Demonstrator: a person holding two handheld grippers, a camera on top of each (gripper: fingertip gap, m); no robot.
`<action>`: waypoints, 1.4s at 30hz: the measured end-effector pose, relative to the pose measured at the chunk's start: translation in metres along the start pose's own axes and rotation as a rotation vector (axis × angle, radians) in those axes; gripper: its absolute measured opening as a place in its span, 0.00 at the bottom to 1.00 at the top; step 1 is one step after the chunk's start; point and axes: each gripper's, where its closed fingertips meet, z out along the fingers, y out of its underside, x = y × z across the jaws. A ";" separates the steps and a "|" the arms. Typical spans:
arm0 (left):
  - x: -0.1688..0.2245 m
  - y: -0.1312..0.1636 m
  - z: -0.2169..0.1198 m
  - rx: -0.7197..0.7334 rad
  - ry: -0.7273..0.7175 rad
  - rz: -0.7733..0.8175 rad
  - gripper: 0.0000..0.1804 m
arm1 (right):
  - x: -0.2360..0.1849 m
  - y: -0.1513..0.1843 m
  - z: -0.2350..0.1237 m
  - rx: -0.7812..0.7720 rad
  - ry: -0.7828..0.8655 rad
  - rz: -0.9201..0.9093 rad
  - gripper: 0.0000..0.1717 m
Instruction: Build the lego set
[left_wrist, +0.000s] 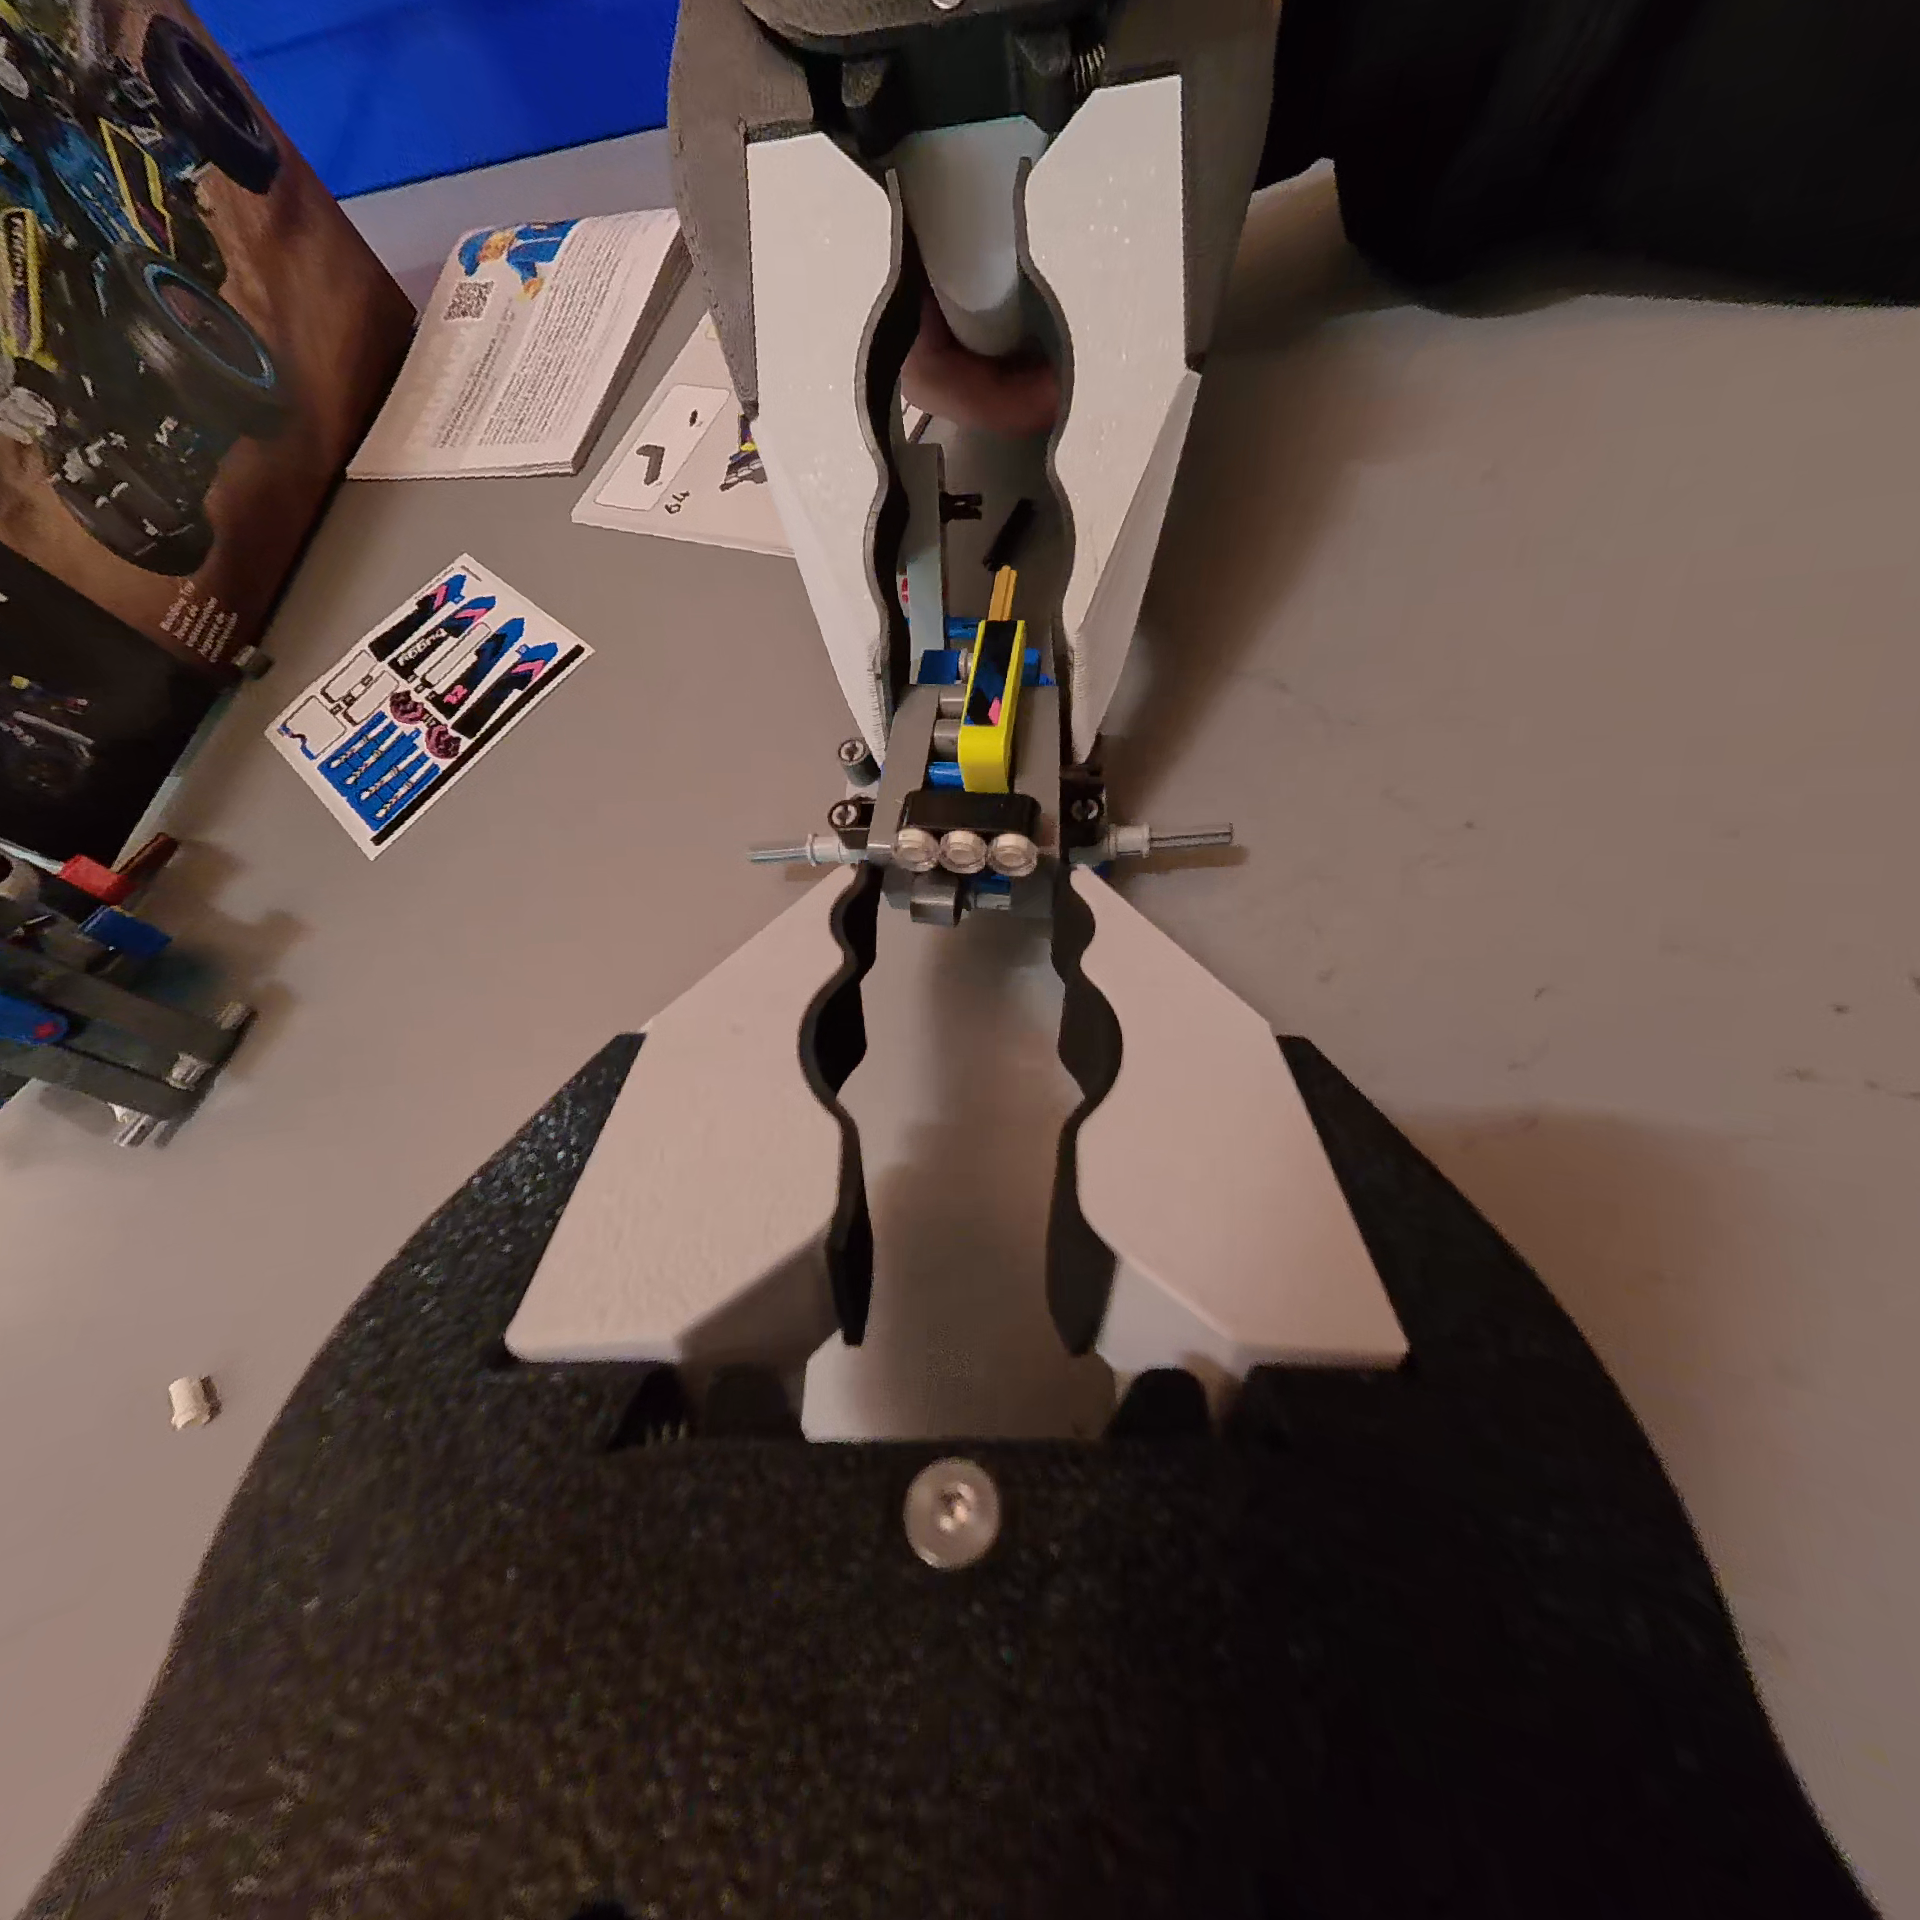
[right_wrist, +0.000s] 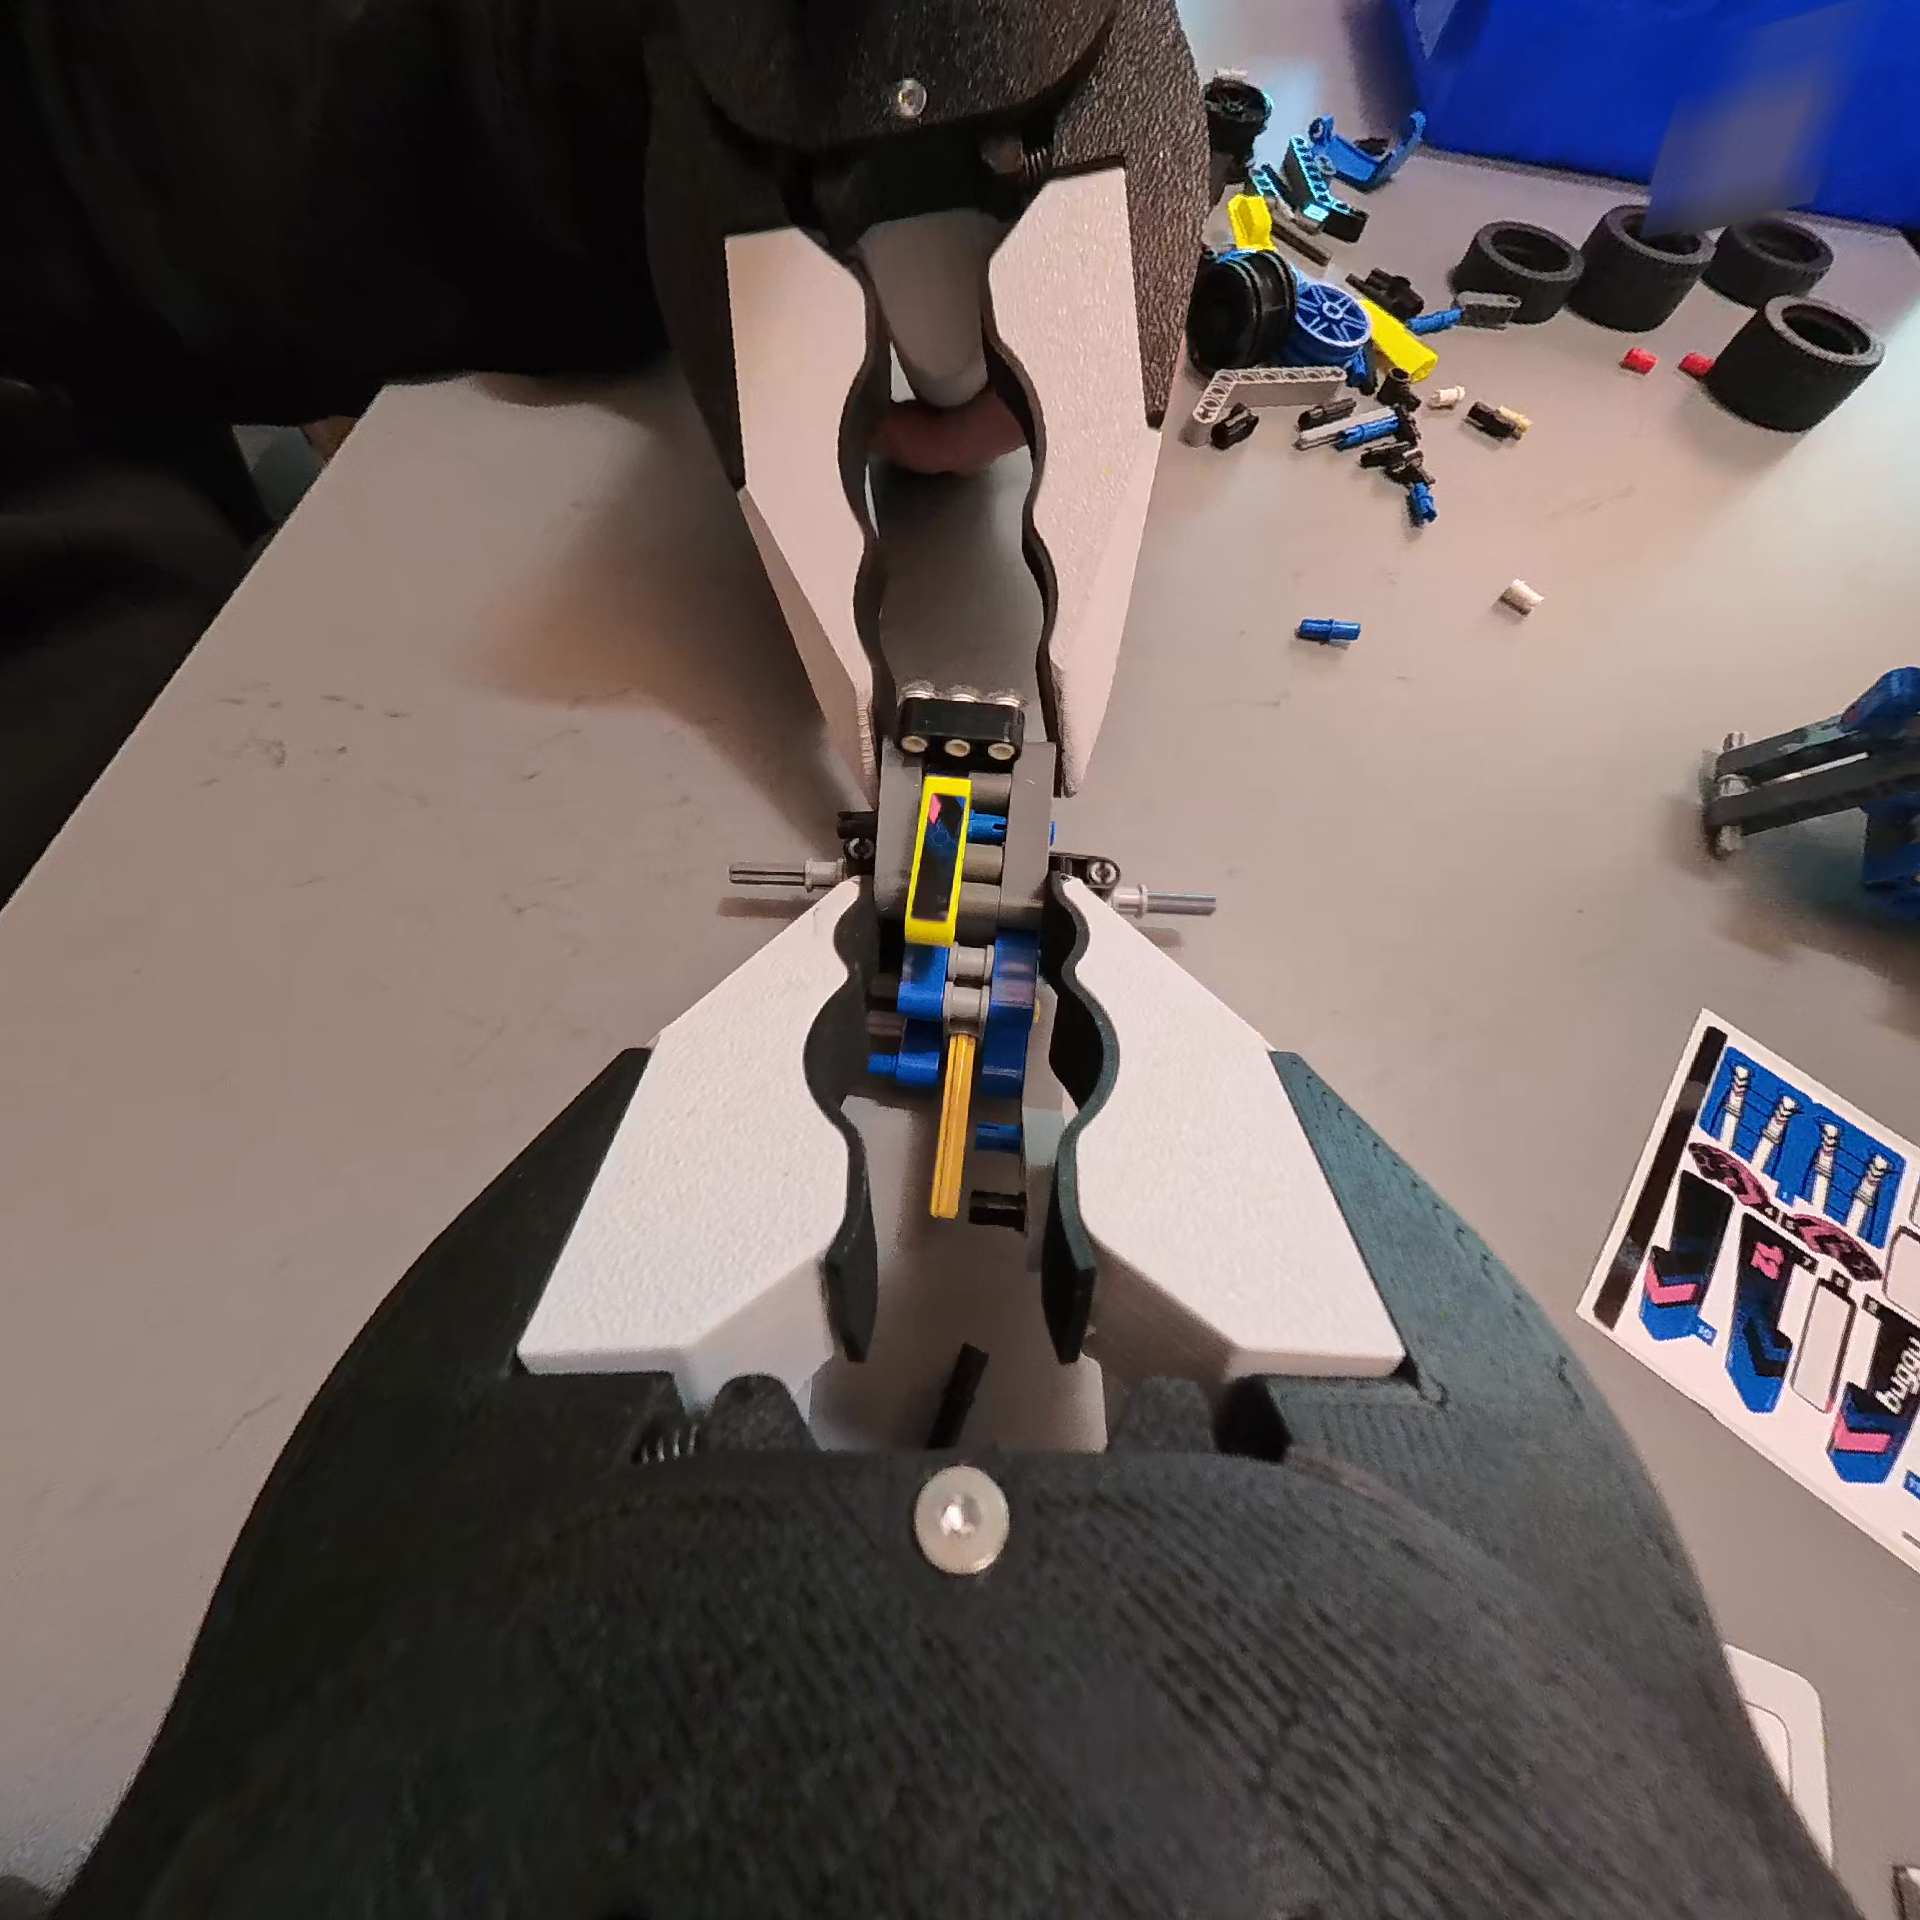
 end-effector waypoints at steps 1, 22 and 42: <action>0.000 -0.001 0.000 0.004 0.000 0.000 0.17 | 0.000 0.000 -0.001 0.001 -0.001 -0.003 0.17; -0.001 -0.001 0.002 -0.001 -0.004 -0.038 0.17 | 0.002 0.002 -0.002 -0.003 -0.009 0.008 0.17; -0.003 0.000 0.005 -0.024 -0.043 0.020 0.20 | 0.005 0.003 -0.004 -0.001 -0.018 0.032 0.17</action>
